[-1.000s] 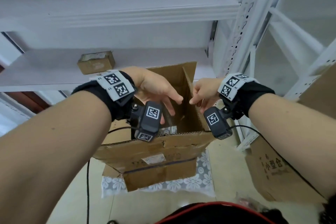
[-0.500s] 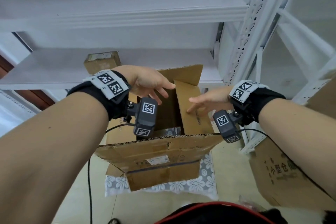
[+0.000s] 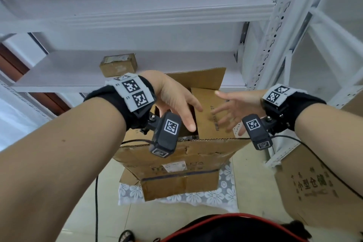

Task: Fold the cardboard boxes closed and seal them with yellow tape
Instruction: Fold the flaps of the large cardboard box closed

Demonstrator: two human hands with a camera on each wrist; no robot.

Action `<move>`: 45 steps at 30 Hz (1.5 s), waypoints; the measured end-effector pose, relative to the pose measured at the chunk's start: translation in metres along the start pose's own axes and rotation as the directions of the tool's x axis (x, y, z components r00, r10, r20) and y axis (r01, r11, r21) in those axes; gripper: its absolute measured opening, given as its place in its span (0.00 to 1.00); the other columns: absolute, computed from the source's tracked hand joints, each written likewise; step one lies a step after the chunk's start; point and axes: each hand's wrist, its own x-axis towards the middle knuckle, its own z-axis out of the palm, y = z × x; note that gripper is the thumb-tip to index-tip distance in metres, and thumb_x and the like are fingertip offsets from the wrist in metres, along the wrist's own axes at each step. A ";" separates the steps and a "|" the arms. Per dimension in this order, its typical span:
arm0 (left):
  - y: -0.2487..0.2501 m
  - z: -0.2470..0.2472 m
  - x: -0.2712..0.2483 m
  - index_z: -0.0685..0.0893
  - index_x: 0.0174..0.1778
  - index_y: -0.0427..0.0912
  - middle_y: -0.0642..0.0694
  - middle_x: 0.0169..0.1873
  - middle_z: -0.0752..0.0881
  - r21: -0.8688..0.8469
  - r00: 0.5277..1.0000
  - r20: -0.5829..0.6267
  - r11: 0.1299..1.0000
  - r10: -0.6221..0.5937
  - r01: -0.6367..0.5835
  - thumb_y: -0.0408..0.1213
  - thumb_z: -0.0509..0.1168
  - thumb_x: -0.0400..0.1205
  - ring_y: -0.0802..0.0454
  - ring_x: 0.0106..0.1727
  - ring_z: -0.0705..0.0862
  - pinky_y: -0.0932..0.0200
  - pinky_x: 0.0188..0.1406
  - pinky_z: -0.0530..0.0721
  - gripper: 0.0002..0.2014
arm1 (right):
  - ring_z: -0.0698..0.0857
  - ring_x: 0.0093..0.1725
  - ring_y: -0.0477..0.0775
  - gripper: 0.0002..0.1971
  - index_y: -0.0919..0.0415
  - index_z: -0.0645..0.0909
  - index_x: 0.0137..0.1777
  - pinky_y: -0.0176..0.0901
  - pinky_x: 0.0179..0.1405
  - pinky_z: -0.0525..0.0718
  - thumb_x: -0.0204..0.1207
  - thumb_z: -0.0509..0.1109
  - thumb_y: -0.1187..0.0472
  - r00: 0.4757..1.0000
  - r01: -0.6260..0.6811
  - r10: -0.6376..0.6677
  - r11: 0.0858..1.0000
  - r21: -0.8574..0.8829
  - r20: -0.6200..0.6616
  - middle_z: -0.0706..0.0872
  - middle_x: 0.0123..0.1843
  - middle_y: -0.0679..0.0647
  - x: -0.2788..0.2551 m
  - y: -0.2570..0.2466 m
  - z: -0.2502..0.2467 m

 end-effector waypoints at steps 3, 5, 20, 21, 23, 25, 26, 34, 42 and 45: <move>0.008 0.016 0.009 0.56 0.85 0.58 0.43 0.80 0.68 0.175 0.997 0.030 0.982 -0.077 0.070 0.39 0.79 0.70 0.42 0.78 0.71 0.32 0.69 0.78 0.51 | 0.73 0.74 0.66 0.55 0.42 0.64 0.79 0.70 0.72 0.71 0.50 0.66 0.18 0.999 0.043 -0.045 0.992 -0.121 -0.009 0.69 0.79 0.59 -0.012 -0.014 -0.004; 0.011 0.025 0.017 0.54 0.85 0.57 0.44 0.81 0.68 0.321 0.991 0.029 0.940 -0.132 0.116 0.39 0.78 0.72 0.42 0.78 0.72 0.41 0.59 0.84 0.50 | 0.72 0.76 0.64 0.57 0.38 0.66 0.78 0.69 0.73 0.70 0.44 0.73 0.20 0.999 0.050 -0.053 0.966 -0.252 -0.007 0.71 0.79 0.54 -0.016 -0.024 -0.006; -0.043 0.024 0.037 0.62 0.83 0.38 0.34 0.77 0.70 0.409 0.957 -0.141 0.865 -0.255 0.291 0.43 0.69 0.80 0.44 0.60 0.76 0.57 0.40 0.79 0.37 | 0.70 0.77 0.58 0.37 0.46 0.62 0.81 0.59 0.71 0.76 0.74 0.75 0.56 0.993 -0.099 0.115 0.720 -0.686 -0.022 0.68 0.80 0.54 0.008 -0.042 0.037; -0.047 0.025 0.039 0.60 0.84 0.39 0.35 0.78 0.68 0.364 0.960 -0.137 0.889 -0.246 0.280 0.41 0.69 0.80 0.42 0.65 0.76 0.55 0.47 0.79 0.37 | 0.71 0.76 0.58 0.36 0.46 0.62 0.81 0.57 0.69 0.78 0.75 0.73 0.59 0.994 -0.094 0.112 0.734 -0.673 -0.016 0.68 0.79 0.55 0.010 -0.043 0.037; -0.056 0.026 0.044 0.56 0.85 0.42 0.36 0.81 0.63 0.263 0.968 -0.138 0.934 -0.210 0.240 0.37 0.68 0.80 0.38 0.76 0.70 0.54 0.54 0.75 0.39 | 0.73 0.74 0.58 0.36 0.47 0.62 0.80 0.55 0.67 0.81 0.75 0.72 0.63 0.993 -0.093 0.122 0.731 -0.676 -0.005 0.68 0.79 0.56 0.016 -0.046 0.039; -0.062 0.026 0.048 0.54 0.86 0.43 0.37 0.82 0.61 0.187 0.973 -0.130 0.959 -0.188 0.211 0.34 0.66 0.81 0.39 0.80 0.65 0.56 0.55 0.72 0.38 | 0.76 0.70 0.57 0.36 0.49 0.61 0.81 0.54 0.65 0.82 0.75 0.71 0.64 0.991 -0.093 0.135 0.700 -0.708 0.004 0.71 0.76 0.56 0.023 -0.048 0.046; -0.063 0.026 0.050 0.54 0.86 0.43 0.36 0.82 0.60 0.171 0.974 -0.122 0.963 -0.190 0.209 0.33 0.65 0.82 0.39 0.81 0.63 0.56 0.56 0.70 0.37 | 0.78 0.67 0.57 0.35 0.52 0.62 0.80 0.52 0.63 0.83 0.75 0.71 0.65 0.990 -0.099 0.143 0.685 -0.722 0.001 0.73 0.74 0.57 0.028 -0.047 0.048; -0.082 0.032 0.069 0.60 0.82 0.32 0.34 0.82 0.60 0.062 0.959 -0.169 0.969 -0.226 0.239 0.31 0.60 0.83 0.40 0.82 0.60 0.51 0.75 0.61 0.31 | 0.77 0.53 0.55 0.22 0.72 0.73 0.73 0.34 0.32 0.74 0.80 0.63 0.64 0.981 -0.192 0.102 0.566 -0.802 -0.163 0.78 0.71 0.66 0.060 -0.043 0.064; -0.099 0.029 0.080 0.66 0.80 0.42 0.41 0.71 0.76 0.147 0.788 -0.604 0.955 -0.121 0.259 0.51 0.80 0.68 0.40 0.69 0.77 0.45 0.68 0.78 0.47 | 0.83 0.59 0.58 0.34 0.61 0.74 0.70 0.50 0.60 0.81 0.67 0.79 0.47 0.931 -0.190 -0.138 0.607 -0.772 -0.337 0.84 0.62 0.56 0.068 -0.037 0.048; -0.103 0.032 0.084 0.64 0.78 0.42 0.38 0.73 0.67 0.214 0.625 -0.777 0.903 -0.074 0.372 0.55 0.83 0.61 0.37 0.75 0.67 0.41 0.72 0.73 0.53 | 0.79 0.65 0.59 0.41 0.56 0.66 0.75 0.51 0.60 0.77 0.65 0.79 0.43 0.889 -0.241 -0.200 0.560 -0.793 -0.412 0.79 0.68 0.56 0.074 -0.026 0.045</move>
